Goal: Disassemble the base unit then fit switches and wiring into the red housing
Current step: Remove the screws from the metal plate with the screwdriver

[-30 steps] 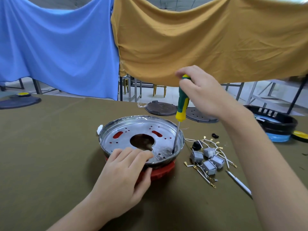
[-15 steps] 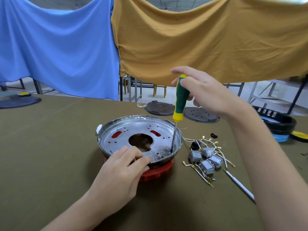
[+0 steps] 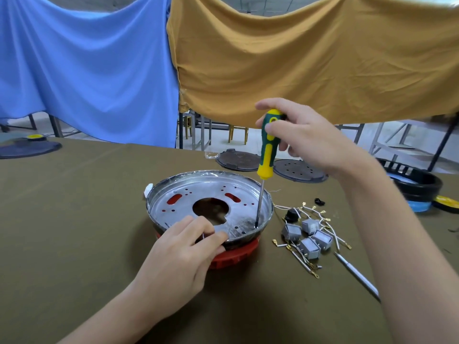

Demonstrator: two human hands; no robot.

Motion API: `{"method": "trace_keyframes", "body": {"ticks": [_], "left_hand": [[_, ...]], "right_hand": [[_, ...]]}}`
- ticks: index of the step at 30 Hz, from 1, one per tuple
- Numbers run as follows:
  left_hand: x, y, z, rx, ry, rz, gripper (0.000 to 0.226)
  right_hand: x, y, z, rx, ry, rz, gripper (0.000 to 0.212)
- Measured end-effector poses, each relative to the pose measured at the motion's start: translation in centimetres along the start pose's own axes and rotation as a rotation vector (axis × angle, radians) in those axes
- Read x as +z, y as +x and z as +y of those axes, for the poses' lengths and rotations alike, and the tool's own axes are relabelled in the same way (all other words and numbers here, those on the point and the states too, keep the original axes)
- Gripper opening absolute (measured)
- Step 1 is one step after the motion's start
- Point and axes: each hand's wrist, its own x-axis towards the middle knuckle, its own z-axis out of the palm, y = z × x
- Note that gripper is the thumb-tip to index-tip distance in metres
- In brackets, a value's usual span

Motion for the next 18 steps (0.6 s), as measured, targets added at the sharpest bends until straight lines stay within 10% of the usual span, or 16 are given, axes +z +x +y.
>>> {"method": "trace_keyframes", "body": {"ticks": [4, 8, 18], "left_hand": [[0.0, 0.0, 0.0, -0.003, 0.0, 0.006, 0.024], [-0.1, 0.0, 0.0, -0.001, -0.007, 0.004, 0.024], [-0.3, 0.0, 0.0, 0.015, 0.002, 0.004, 0.021]], "right_hand": [[-0.3, 0.1, 0.2, -0.034, -0.065, 0.125, 0.007], [1.4, 0.4, -0.2, 0.013, -0.352, 0.36, 0.031], [-0.5, -0.6, -0.4, -0.007, 0.0, 0.002, 0.01]]}}
